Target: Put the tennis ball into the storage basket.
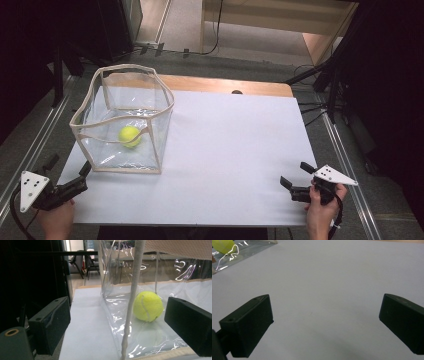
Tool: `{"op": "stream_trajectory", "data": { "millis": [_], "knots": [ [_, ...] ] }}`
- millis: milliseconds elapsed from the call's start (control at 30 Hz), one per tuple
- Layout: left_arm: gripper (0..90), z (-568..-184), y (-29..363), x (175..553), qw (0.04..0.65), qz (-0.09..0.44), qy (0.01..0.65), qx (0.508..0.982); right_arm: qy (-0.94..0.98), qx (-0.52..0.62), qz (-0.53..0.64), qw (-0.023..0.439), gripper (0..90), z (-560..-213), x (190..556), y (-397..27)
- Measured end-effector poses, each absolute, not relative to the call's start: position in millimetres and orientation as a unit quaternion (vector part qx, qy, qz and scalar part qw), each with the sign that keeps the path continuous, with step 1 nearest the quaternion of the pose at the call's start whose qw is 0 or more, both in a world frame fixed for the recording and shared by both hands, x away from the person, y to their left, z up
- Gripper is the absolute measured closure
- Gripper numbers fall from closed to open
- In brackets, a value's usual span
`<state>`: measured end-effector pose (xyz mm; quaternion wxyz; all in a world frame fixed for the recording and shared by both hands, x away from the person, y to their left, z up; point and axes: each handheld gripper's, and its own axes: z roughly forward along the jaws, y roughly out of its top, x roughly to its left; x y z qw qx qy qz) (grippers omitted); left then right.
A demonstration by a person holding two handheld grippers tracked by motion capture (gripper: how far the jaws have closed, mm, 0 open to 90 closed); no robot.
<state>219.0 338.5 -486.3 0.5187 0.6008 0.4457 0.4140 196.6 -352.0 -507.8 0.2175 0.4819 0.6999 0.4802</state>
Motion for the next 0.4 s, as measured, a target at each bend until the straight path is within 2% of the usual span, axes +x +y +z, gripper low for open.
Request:
{"op": "stream_trajectory", "data": {
  "millis": [400],
  "knots": [
    [6.9, -486.2, 339.0, 218.9, 0.520, 0.414, 0.448, 0.599, 0.687, 0.486, 0.488, 0.230, 0.0, -510.9, 195.6, -355.6]
  ]
}}
